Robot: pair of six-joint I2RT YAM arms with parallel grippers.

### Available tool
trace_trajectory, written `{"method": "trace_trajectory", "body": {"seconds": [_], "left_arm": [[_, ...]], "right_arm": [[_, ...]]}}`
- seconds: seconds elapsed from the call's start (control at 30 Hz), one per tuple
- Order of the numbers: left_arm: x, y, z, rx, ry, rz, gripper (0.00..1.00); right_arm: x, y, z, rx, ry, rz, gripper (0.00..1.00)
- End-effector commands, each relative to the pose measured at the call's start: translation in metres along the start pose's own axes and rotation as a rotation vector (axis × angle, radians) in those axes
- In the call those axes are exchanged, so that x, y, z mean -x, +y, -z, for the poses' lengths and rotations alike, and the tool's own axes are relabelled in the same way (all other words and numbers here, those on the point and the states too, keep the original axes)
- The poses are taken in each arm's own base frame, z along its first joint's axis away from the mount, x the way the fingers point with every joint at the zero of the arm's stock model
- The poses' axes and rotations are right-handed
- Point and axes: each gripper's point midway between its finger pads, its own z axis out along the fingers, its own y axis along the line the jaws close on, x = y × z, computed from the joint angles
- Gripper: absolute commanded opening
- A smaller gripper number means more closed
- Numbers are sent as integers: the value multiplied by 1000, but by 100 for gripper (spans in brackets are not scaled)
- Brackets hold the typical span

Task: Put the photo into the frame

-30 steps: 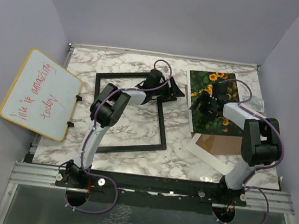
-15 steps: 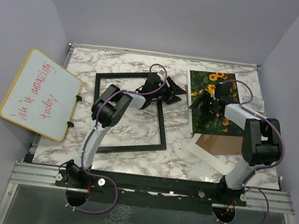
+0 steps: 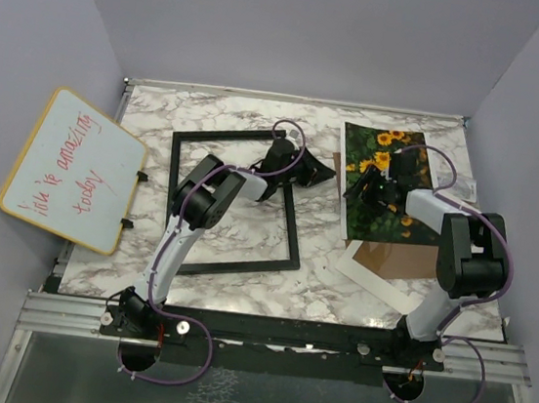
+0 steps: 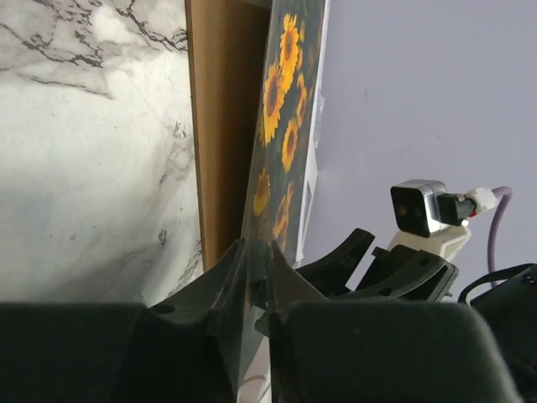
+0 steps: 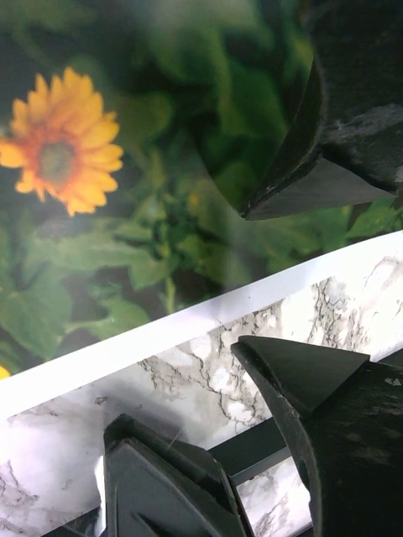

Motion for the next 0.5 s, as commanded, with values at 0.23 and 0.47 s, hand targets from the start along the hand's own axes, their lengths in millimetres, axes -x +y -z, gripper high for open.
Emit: {"method": "trace_trajectory", "body": {"seconds": [0.23, 0.47], "left_arm": [[19, -57, 1, -23, -44, -274, 0], [34, -114, 24, 122, -29, -543, 0]], "right_arm": [[-37, -48, 21, -212, 80, 5, 65], [7, -41, 65, -280, -106, 43, 70]]}}
